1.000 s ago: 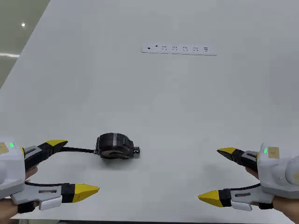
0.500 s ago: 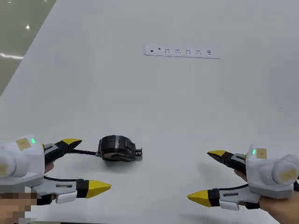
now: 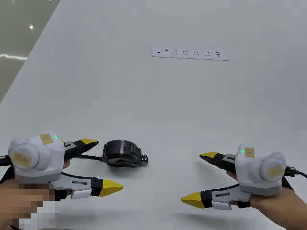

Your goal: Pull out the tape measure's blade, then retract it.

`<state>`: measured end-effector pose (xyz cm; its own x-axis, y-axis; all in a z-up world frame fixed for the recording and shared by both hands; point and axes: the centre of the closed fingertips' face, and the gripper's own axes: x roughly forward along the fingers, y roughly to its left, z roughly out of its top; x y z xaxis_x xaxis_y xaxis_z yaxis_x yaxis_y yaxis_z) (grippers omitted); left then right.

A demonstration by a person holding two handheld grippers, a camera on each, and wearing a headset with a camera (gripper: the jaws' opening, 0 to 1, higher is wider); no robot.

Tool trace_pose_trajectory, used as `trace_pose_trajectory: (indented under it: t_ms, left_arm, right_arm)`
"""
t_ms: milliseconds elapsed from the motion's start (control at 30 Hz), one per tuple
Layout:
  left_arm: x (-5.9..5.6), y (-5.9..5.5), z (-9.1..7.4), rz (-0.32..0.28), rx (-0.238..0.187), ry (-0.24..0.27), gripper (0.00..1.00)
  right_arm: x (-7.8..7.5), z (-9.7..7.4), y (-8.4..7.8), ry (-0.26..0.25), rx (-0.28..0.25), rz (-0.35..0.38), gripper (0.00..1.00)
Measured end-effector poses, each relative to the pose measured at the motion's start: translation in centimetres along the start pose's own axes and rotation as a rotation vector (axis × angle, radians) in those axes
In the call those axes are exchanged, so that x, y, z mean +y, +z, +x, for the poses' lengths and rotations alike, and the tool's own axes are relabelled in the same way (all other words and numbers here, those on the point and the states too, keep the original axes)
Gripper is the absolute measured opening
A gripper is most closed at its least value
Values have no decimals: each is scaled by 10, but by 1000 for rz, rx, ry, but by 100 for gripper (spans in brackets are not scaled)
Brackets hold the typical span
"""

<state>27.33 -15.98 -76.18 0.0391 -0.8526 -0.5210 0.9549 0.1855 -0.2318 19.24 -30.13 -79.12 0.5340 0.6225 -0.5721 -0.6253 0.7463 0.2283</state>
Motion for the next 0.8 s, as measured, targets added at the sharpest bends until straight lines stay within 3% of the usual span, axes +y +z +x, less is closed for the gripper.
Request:
trace_pose_trajectory:
  t_ms: [400, 800]
  left_arm:
    - [6, 1, 17, 62, 48, -48, 69]
    - [9, -4, 25, 96, 81, -80, 58]
  right_arm:
    - [0, 26, 13, 50, -3, -47, 70]
    - [-1, 40, 18, 80, 6, -76, 66]
